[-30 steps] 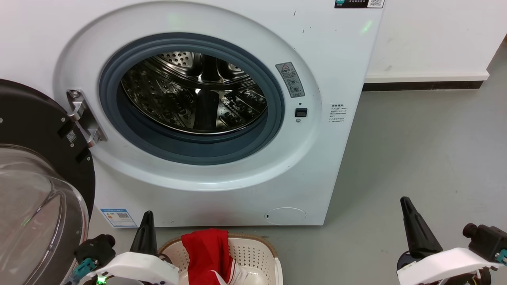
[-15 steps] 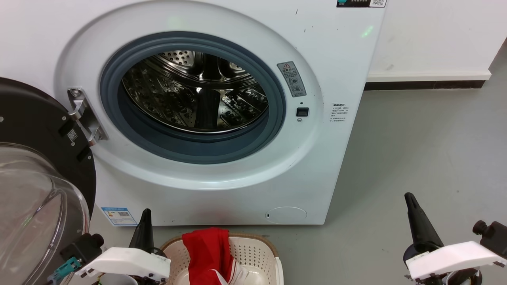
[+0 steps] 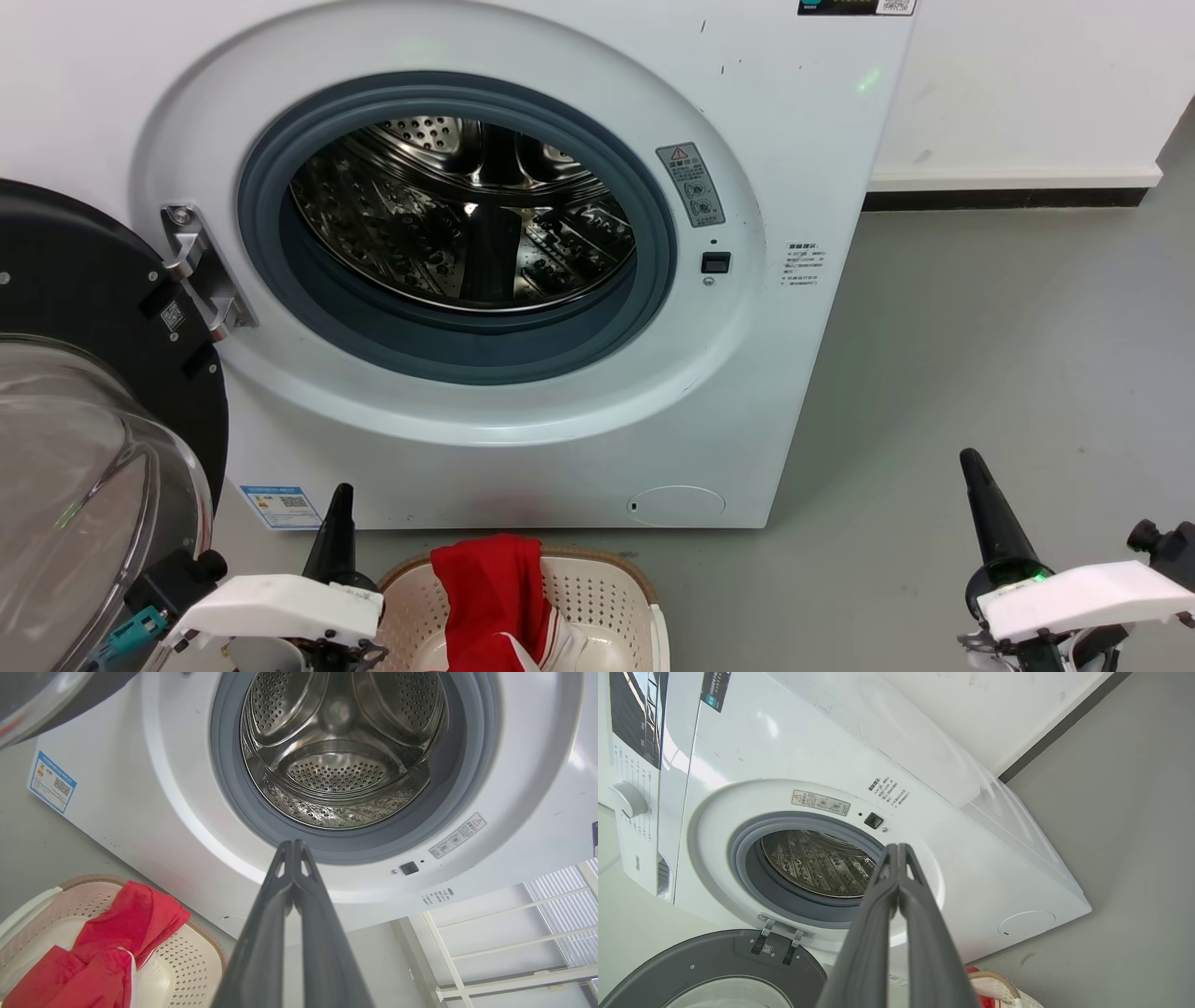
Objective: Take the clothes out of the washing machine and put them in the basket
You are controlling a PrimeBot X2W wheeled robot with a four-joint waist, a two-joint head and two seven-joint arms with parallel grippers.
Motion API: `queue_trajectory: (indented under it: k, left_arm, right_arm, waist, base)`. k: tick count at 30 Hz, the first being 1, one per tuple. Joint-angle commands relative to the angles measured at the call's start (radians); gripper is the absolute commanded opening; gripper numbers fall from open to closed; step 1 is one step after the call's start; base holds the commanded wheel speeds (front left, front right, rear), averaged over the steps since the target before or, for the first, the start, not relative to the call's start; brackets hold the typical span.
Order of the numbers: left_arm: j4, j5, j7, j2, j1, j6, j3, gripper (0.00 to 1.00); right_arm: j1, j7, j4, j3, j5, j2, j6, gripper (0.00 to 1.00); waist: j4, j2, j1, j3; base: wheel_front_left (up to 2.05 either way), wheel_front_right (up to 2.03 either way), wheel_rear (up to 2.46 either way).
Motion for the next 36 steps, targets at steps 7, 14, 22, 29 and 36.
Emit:
queue_trajectory:
  k: [7, 14, 22, 29, 36]
  left_arm:
    - [-0.004, -0.086, 0.023, -0.004, -0.030, -0.016, 0.018, 0.00]
    - [-0.001, -0.163, 0.042, -0.007, -0.036, -0.028, 0.030, 0.00]
    - [0.003, -0.244, 0.062, -0.010, -0.041, -0.041, 0.044, 0.00]
    - [0.006, -0.310, 0.079, -0.012, -0.048, -0.051, 0.055, 0.00]
    - [0.008, -0.373, 0.096, -0.015, -0.052, -0.061, 0.065, 0.00]
  right_arm:
    - [-0.036, 0.010, 0.010, -0.009, 0.092, -0.007, 0.000, 0.00]
    - [-0.046, 0.022, 0.025, -0.016, 0.171, -0.007, 0.000, 0.00]
    - [-0.057, 0.034, 0.041, -0.025, 0.255, -0.007, 0.000, 0.00]
    - [-0.067, 0.044, 0.054, -0.032, 0.322, -0.006, 0.000, 0.00]
    - [-0.076, 0.053, 0.066, -0.039, 0.385, -0.005, 0.000, 0.00]
  waist:
    - [0.002, 0.0000, -0.0001, 0.002]
    - [0.004, 0.0000, -0.0001, 0.003]
    - [0.006, 0.0000, -0.0001, 0.005]
    - [0.007, 0.0000, -0.0001, 0.007]
    - [0.009, 0.0000, -0.0001, 0.009]
  base:
    - [0.00, 0.00, 0.00]
    - [0.00, 0.00, 0.00]
    - [0.00, 0.00, 0.00]
    - [0.00, 0.00, 0.00]
    - [0.00, 0.00, 0.00]
